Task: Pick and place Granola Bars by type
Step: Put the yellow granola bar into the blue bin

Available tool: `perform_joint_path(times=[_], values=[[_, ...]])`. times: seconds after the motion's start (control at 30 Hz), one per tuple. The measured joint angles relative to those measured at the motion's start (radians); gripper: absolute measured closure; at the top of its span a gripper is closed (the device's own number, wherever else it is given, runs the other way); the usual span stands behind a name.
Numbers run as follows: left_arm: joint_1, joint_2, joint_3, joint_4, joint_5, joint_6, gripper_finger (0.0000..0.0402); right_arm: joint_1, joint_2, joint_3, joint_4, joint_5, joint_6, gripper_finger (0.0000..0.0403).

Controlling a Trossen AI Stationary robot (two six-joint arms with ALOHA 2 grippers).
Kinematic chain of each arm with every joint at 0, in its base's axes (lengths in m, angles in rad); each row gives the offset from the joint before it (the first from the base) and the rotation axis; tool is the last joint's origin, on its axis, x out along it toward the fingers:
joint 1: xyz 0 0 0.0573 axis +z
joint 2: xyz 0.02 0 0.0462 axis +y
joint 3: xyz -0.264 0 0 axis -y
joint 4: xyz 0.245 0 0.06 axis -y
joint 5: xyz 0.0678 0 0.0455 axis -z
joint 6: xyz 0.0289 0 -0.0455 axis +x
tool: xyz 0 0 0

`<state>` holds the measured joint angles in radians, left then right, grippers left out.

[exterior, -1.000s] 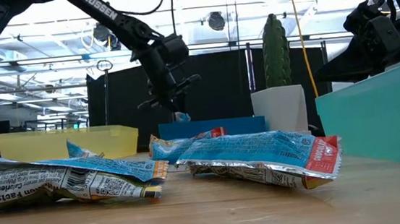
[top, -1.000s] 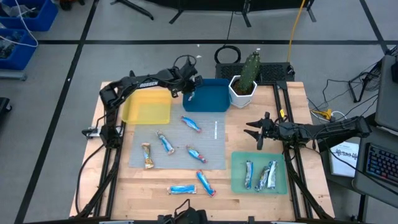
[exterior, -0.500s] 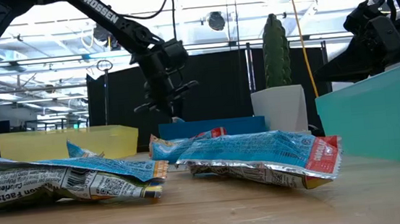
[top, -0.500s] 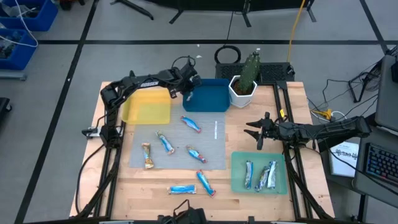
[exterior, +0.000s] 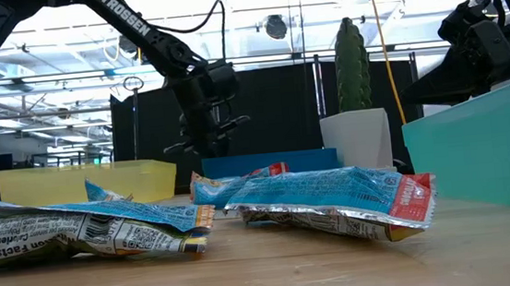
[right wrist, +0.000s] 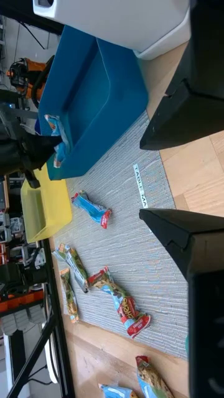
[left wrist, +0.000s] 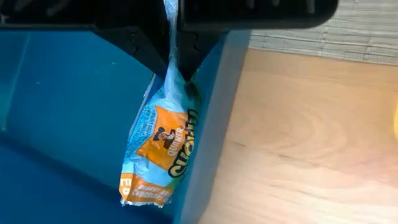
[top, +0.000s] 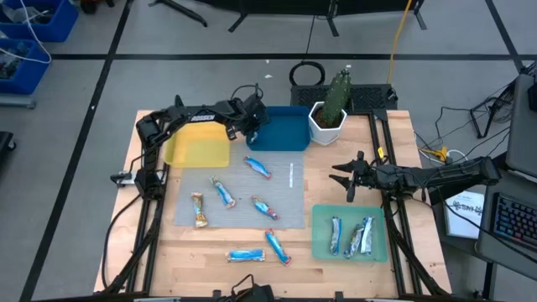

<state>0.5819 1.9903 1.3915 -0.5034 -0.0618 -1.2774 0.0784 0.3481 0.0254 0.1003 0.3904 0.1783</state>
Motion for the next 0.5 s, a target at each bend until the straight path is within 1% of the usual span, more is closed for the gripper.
perform_joint_path(times=[0.13,0.33,0.5], values=[[0.0,0.0,-0.004,0.067,0.0,0.02,0.0384,0.0,0.0,0.0,0.0,0.0,0.0,0.0245],[0.002,0.0,-0.004,0.201,0.001,0.124,0.033,0.0,0.0,0.0,0.0,0.0,0.0,0.0245],[0.002,0.0,-0.004,0.22,0.001,0.113,0.03,0.0,0.0,0.0,0.0,0.0,0.0,0.0245]])
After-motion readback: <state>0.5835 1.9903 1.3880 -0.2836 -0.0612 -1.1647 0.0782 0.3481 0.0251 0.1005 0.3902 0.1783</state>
